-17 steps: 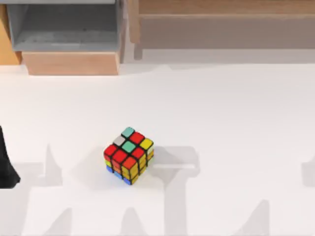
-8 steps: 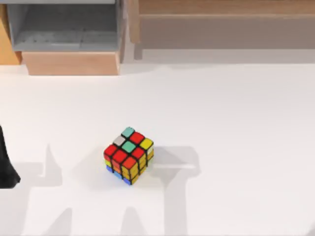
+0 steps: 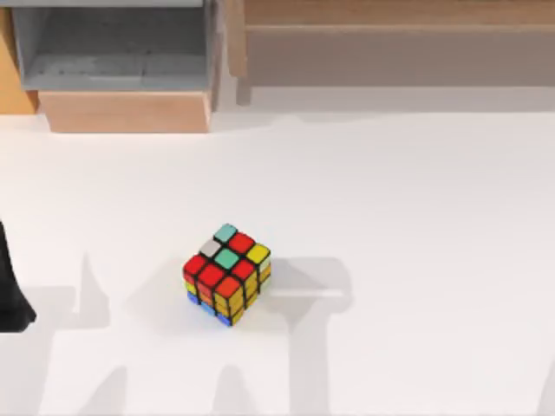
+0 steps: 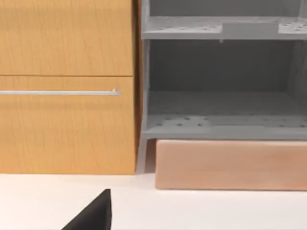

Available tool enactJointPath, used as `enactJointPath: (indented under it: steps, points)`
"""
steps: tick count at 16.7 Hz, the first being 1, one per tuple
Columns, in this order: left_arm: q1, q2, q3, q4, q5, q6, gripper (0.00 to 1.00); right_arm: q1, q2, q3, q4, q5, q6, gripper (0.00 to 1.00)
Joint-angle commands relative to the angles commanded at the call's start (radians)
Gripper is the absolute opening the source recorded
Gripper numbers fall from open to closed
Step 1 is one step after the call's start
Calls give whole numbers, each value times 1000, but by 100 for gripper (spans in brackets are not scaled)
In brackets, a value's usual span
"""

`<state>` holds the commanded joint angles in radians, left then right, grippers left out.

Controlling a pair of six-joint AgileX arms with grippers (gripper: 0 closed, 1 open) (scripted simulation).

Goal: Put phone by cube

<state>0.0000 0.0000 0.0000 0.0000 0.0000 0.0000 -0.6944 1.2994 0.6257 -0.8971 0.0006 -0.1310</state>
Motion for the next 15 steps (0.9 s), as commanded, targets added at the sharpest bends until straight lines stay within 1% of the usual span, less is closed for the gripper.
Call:
enactJointPath:
  steps: [6,11,15]
  points:
    - [0,0,0,0,0,0,100,3,7,-15,20,0,3,100]
    - [0,0,0,0,0,0,100,3,88,-89,186,0,3,100]
    - [0,0,0,0,0,0,100,2,108,-105,213,0,3,100]
